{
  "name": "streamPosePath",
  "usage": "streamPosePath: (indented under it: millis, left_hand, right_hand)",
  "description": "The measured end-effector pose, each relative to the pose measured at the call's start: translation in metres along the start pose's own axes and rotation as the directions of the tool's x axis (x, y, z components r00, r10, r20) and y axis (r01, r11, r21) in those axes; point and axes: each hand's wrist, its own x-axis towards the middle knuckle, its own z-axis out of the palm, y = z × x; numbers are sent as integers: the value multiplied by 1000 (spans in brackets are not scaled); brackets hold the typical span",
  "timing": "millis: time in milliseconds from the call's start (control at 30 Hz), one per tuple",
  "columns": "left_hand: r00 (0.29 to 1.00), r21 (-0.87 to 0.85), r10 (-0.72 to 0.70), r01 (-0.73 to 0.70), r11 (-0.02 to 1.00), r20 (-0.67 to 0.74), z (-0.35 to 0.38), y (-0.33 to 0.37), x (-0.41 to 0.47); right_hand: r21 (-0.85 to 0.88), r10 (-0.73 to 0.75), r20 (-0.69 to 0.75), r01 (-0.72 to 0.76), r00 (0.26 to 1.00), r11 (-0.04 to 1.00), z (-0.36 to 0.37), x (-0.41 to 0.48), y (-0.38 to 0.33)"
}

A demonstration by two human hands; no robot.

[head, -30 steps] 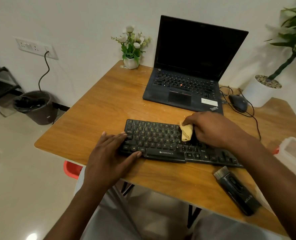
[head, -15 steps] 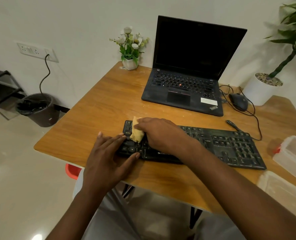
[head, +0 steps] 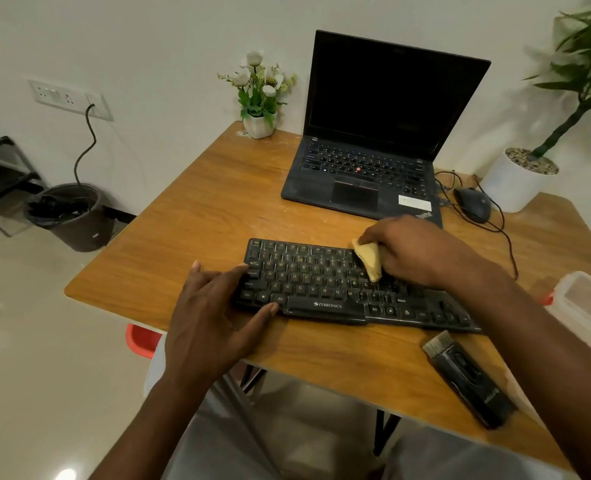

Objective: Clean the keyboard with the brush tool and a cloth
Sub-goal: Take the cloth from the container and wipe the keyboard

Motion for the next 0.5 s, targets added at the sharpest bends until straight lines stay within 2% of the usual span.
streamPosePath:
  millis: [100,200,333,500]
  left_hand:
    - [999,-31,-37,36,999,-26,-1,3,-1]
    - [999,-37,-50,49,998,-15,0,0,-1]
    - [999,-30,-33,32,999,-22,-1,7,1]
    - [998,-31,-12,10,999,-61,0,4,0]
  right_hand:
    - [90,-95,-148,109,984,990,2,9,-43]
    - [139,-217,-207,249,954,959,12,23,-95]
    - [127,-335,-116,348,935,929,34,26,-131]
    - [151,-309,-34,311,950,938,33,11,-103]
